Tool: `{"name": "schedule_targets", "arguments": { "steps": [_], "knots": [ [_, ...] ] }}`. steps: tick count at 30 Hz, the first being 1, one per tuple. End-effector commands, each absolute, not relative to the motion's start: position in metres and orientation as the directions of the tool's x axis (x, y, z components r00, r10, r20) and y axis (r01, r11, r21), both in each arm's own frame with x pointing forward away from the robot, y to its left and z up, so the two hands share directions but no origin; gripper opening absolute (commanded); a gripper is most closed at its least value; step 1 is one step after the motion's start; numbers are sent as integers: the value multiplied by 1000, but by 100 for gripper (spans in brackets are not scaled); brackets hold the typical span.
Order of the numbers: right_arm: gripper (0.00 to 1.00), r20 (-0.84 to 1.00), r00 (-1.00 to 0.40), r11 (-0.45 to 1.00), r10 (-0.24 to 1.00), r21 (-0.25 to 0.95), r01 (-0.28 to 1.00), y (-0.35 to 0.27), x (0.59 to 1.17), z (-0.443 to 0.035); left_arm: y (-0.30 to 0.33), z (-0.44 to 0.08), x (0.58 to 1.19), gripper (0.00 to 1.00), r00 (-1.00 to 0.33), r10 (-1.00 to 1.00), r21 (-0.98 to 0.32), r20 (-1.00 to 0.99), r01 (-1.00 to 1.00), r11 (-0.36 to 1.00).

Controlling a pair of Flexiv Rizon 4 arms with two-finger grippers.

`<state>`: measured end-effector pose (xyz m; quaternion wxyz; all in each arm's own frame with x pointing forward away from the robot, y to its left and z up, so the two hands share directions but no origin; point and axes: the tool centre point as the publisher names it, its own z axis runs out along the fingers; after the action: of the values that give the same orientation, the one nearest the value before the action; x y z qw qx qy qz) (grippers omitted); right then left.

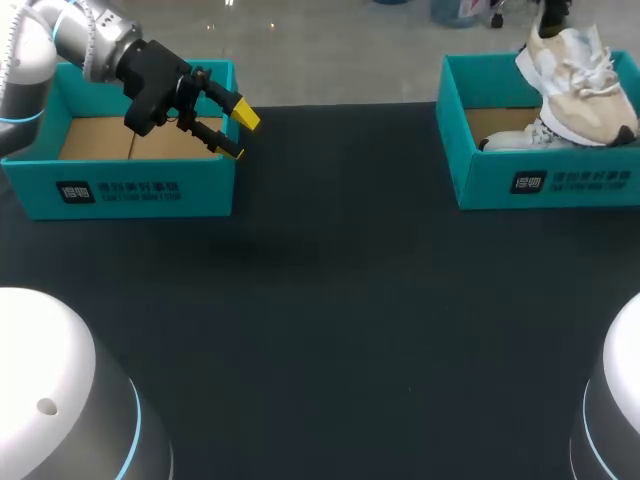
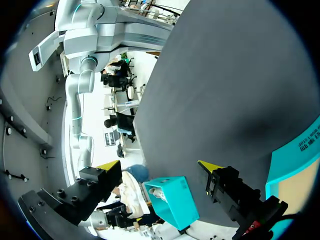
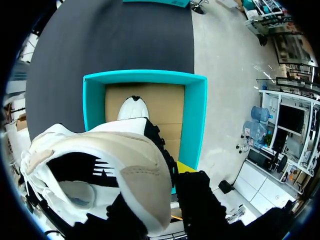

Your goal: Take the shoe out of the shoebox, open the shoe tongue, remove and reinsert the insole, then place the shoe into the shoebox

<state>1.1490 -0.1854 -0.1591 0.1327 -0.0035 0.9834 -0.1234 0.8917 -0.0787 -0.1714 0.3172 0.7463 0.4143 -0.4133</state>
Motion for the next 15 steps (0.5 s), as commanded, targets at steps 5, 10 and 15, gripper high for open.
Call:
{"name": "schedule_targets", "arguments": {
  "steps": [5,10,15],
  "knots": [
    [0,-258,-965,969,-40,-246,26,-185,1149,-157,-78,-171,891,100,318,358,132,-878,880,-457],
    [0,-248,-969,958,21,-273,90,-221,1168,-162,-78,-171,891,100,318,358,132,-878,880,-457],
    [0,-254,-966,940,57,-312,138,-257,1185,-163,-78,-171,891,100,318,358,132,-878,880,-457]
  ]
}}
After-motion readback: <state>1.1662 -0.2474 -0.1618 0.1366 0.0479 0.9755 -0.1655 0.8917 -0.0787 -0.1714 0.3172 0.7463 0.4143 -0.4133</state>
